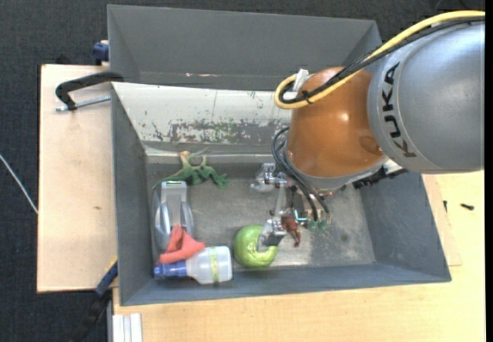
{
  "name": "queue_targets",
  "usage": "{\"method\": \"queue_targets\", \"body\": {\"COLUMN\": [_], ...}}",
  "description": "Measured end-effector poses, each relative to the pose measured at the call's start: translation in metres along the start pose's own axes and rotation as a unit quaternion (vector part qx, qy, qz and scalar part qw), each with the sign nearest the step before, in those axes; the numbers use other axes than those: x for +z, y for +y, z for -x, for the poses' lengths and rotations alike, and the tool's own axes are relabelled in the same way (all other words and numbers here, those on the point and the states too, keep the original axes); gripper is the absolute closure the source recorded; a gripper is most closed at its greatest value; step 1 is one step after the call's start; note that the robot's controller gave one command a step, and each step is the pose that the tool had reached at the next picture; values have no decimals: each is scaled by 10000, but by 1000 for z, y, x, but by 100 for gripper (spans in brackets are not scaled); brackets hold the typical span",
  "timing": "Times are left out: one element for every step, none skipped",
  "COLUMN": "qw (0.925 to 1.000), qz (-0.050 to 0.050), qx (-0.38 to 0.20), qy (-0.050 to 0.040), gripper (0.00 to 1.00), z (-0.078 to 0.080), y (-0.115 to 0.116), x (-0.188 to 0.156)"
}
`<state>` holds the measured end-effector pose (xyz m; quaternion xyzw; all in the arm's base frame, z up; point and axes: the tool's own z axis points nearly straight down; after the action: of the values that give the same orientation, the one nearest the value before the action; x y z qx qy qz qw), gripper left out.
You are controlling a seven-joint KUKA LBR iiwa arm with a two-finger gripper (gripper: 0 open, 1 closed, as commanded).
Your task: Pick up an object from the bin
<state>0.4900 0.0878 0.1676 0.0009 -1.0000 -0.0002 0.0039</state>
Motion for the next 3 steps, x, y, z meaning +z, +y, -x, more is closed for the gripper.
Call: {"method": "queue_targets", "body": {"qw": [10000,9991,9991], "qz": [5,2,3], "qx": [7,-410,-409], "qy": [-44,-57,-56], "gripper": [0,100,100], "z": [2,4,4], "y": [0,-109,-109], "x": [-4,88,88]}}
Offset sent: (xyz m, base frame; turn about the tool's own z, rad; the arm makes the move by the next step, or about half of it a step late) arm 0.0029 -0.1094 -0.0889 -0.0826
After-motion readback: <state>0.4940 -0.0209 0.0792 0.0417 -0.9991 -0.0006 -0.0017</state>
